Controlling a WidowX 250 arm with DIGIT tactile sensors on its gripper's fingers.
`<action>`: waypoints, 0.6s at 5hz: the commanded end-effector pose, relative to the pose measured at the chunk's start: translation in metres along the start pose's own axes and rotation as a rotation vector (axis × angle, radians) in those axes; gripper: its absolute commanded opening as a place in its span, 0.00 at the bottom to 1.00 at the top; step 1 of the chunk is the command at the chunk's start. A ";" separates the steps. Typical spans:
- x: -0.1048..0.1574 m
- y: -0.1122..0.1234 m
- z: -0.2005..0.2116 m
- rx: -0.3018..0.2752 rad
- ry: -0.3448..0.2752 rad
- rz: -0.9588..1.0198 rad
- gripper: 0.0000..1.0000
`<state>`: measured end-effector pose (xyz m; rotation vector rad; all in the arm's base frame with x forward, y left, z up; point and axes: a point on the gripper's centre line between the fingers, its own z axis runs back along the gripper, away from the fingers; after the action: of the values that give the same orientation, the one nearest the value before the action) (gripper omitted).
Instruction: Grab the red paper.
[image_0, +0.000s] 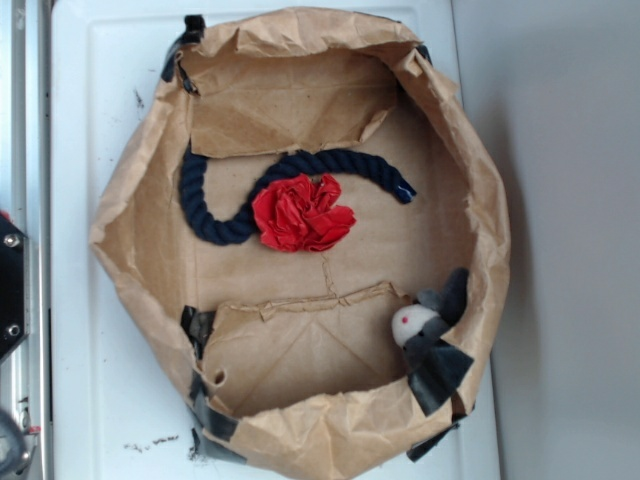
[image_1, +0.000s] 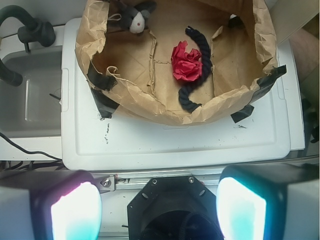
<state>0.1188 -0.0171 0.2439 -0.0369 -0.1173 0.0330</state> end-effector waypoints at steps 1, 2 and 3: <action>0.000 0.000 0.000 0.000 0.000 0.000 1.00; 0.043 0.012 0.003 -0.043 -0.005 -0.084 1.00; 0.043 0.012 0.003 -0.043 -0.005 -0.084 1.00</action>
<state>0.1563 -0.0065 0.2430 -0.0782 -0.0931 -0.0661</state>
